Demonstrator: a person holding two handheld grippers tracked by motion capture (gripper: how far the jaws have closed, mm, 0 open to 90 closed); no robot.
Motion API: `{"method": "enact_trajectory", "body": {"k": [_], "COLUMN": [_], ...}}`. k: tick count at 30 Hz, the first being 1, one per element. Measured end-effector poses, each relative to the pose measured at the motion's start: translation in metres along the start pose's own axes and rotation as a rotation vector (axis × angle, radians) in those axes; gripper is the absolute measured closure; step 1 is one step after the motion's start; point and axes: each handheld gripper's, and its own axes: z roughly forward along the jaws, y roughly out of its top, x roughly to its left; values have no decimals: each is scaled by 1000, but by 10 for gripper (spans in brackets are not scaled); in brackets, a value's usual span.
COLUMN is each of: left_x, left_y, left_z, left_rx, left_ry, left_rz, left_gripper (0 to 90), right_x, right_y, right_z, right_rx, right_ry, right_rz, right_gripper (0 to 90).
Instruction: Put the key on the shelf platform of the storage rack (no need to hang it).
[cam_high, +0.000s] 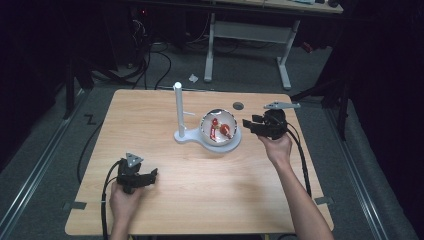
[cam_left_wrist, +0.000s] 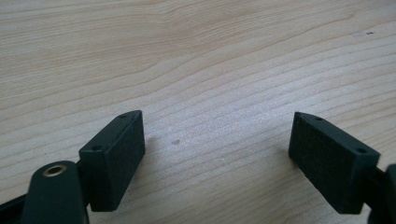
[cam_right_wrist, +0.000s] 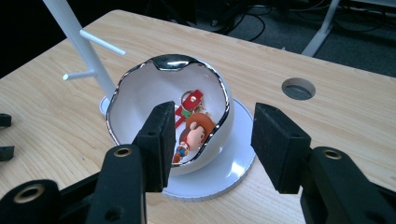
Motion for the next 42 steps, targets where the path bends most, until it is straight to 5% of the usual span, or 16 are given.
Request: {"method": "enact_trajectory", "body": {"k": [12,15,42], "left_x": [0,0,0], "left_y": [0,0,0], "left_z": [0,0,0], "left_rx": [-1,0,1], "left_ry": [1,1,-1], "left_rz": [-1,-3,3], "left_gripper": [190,190,190], "right_x": [-5,-9,-23], "right_y": [1,2,-16], "right_z": [-18,-25,-87], "right_rx": [-13,-33,-42], "right_ry": [-19,3,-67], "right_rz": [-12,17,2], "right_gripper": [491,476,484]}}
